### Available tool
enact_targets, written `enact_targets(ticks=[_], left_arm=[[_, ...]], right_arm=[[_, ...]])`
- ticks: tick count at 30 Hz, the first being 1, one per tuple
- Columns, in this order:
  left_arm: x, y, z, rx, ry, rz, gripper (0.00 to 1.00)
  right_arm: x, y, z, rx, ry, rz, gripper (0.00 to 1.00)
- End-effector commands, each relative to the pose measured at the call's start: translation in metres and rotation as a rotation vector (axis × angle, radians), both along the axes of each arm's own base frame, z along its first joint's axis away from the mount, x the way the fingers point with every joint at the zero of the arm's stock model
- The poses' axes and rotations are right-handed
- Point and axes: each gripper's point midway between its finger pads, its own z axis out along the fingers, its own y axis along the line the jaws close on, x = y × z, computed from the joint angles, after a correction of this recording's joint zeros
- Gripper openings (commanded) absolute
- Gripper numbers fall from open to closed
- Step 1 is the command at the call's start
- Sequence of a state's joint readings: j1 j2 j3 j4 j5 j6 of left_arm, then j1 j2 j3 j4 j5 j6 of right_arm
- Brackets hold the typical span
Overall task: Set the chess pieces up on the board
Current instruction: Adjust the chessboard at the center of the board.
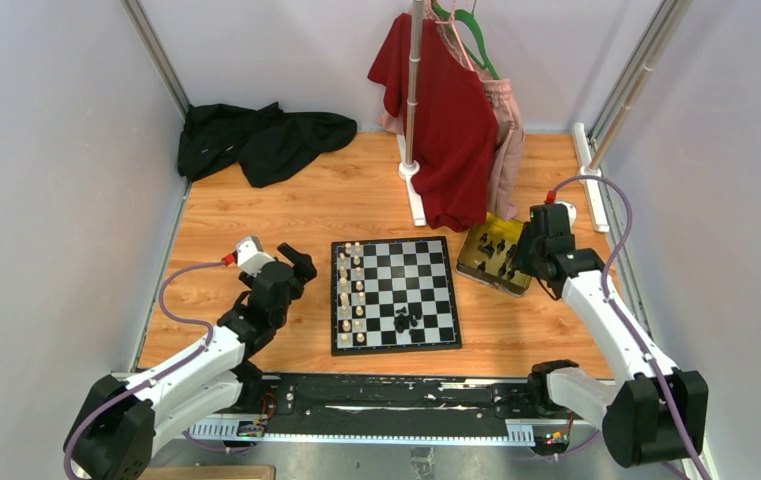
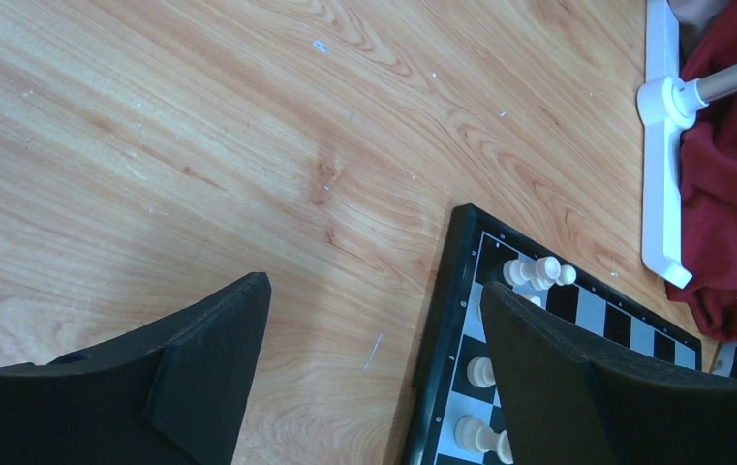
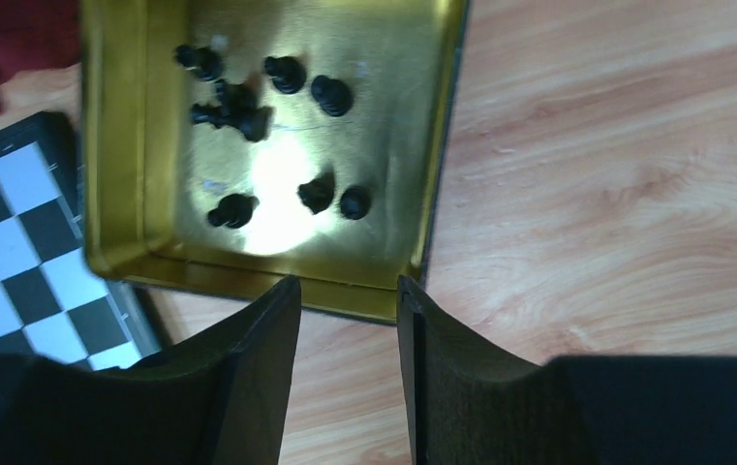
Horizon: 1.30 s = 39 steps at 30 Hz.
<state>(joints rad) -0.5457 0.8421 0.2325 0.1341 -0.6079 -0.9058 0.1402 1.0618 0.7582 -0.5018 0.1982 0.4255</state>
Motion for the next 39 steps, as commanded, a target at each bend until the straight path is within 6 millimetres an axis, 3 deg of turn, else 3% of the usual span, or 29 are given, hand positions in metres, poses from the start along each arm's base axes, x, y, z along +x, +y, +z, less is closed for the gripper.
enact_targets(ticks=[1,6,13,16,20,29,39], left_arm=[[0.000,0.007,-0.002,-0.030,-0.024,0.056,0.84],[-0.002,0.006,-0.009,-0.052,-0.005,0.065,0.79],[-0.005,-0.002,-0.025,-0.105,0.047,0.055,0.73],[-0.005,-0.007,-0.030,-0.139,0.063,0.052,0.64],[-0.003,-0.013,-0.031,-0.170,0.075,0.047,0.46],[0.006,-0.038,-0.031,-0.248,0.112,-0.008,0.40],[0.015,-0.065,-0.038,-0.322,0.155,-0.075,0.30]], right_arm=[[-0.005,0.026,0.017,-0.014,-0.033,0.118,0.45],[-0.015,0.064,0.016,-0.030,-0.035,0.247,0.30],[-0.032,0.094,-0.016,-0.074,0.044,0.357,0.10],[-0.039,0.103,-0.033,-0.065,0.074,0.391,0.02],[-0.047,0.112,-0.052,-0.070,0.117,0.428,0.00],[-0.052,0.129,-0.078,-0.077,0.168,0.483,0.00],[-0.058,0.141,-0.093,-0.070,0.200,0.517,0.00]])
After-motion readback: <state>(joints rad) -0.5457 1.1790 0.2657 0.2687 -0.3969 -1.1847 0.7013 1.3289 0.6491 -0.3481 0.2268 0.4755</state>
